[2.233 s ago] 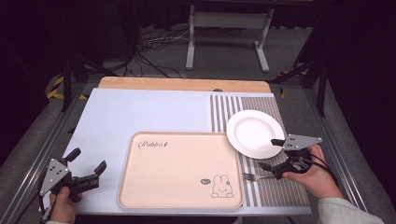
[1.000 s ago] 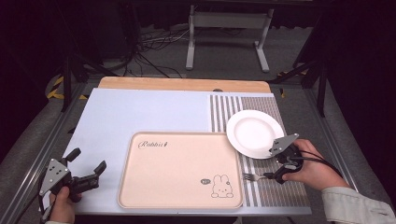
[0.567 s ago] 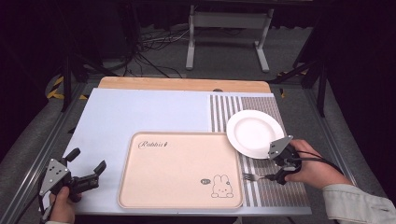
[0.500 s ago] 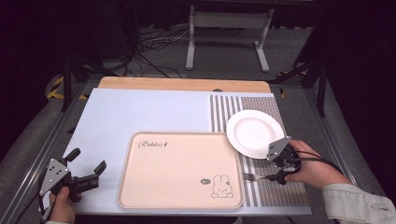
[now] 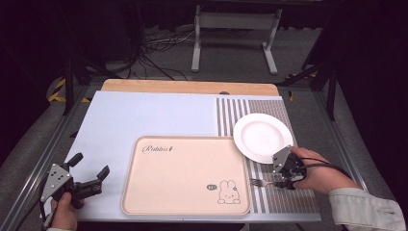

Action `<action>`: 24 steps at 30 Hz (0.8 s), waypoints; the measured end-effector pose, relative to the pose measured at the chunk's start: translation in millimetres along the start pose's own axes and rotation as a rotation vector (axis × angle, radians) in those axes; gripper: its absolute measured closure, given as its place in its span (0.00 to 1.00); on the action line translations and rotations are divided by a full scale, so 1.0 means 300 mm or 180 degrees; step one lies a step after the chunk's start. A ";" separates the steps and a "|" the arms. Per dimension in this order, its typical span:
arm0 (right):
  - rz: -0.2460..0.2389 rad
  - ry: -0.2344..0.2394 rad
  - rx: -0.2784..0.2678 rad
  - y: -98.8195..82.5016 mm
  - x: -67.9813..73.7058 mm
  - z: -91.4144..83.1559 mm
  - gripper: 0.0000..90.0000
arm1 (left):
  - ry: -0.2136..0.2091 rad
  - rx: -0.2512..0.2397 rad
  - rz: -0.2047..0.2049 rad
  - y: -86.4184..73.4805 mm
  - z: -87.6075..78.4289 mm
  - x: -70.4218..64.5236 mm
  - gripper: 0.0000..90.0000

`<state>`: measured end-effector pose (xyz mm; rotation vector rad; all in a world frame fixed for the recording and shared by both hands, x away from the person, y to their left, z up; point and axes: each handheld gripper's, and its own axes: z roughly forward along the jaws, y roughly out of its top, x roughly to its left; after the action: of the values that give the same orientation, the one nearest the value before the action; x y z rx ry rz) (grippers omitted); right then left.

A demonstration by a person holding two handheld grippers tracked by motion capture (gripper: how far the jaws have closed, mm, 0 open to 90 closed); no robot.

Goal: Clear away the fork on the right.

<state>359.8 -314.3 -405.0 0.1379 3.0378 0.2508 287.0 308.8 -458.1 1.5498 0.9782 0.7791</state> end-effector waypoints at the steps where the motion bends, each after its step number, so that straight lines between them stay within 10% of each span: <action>1: -0.0053 -0.0009 0.0031 0.002 -0.002 0.002 0.58 | -0.0001 0.0002 0.0002 0.000 0.000 0.000 0.00; 24: -0.0285 0.0146 0.0508 0.014 0.002 0.029 0.94 | -0.0006 -0.0009 0.0004 0.001 -0.002 0.002 0.00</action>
<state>360.3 -308.7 -412.8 0.0069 3.0971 0.0048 286.8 309.4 -457.8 1.5485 0.9745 0.7796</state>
